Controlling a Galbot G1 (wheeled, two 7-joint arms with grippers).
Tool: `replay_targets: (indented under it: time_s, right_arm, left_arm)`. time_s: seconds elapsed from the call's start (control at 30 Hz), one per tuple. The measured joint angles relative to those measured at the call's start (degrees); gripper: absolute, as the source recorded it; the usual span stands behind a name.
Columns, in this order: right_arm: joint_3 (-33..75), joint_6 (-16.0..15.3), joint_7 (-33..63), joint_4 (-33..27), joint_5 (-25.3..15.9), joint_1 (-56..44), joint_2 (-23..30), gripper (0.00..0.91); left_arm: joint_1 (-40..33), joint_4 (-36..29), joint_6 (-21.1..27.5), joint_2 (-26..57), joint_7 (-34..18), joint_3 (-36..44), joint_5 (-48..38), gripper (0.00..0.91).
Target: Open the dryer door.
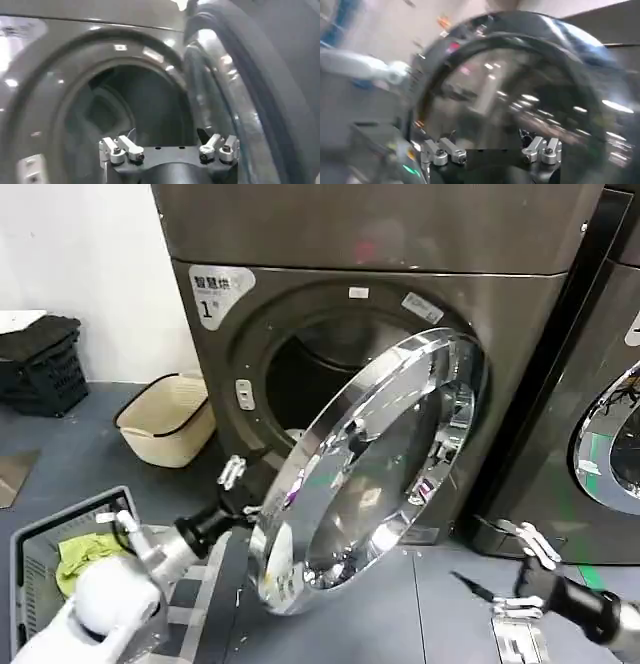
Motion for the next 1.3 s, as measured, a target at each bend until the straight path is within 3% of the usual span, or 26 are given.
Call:
replay_targets:
  time_s: [0.1,0.2,0.37,0.5,0.67,0.87,1.3]
  right_arm:
    - [5.34,-0.03,6.95,-0.42,-3.55,-3.17,3.27,0.907]
    - [10.44,-2.86,15.39,-1.36,-7.75,-4.68,7.02,0.907]
    - [17.60,-11.18,30.78,-2.49,-13.09,-5.01,13.19,0.907]
    - [22.72,-19.42,39.01,-3.39,-13.00,-4.00,16.98,0.907]
    - [29.82,-27.26,45.68,-4.99,-15.11,-1.69,20.66,0.907]
    - [37.55,-29.90,47.28,-7.26,-15.14,-1.04,23.75,0.907]
    - [51.27,-31.74,51.66,-15.33,-14.45,-1.63,22.65,0.907]
  left_arm:
    - [-1.89,0.61,-0.22,0.18,-0.02,2.92,-0.12,0.907]
    - [-3.80,1.45,-0.36,0.17,-0.13,5.42,-0.28,0.907]
    - [-7.27,2.83,-0.37,-0.54,-0.27,9.61,-0.46,0.907]
    - [-10.52,4.41,-0.33,-1.39,-0.33,13.70,-0.30,0.907]
    - [-15.36,6.88,-0.05,-3.32,-0.35,20.01,0.07,0.907]
    - [-21.25,10.17,0.78,-6.44,-0.40,26.95,-0.15,0.907]
    - [-32.18,18.27,1.79,-14.42,-0.82,41.64,-0.31,0.907]
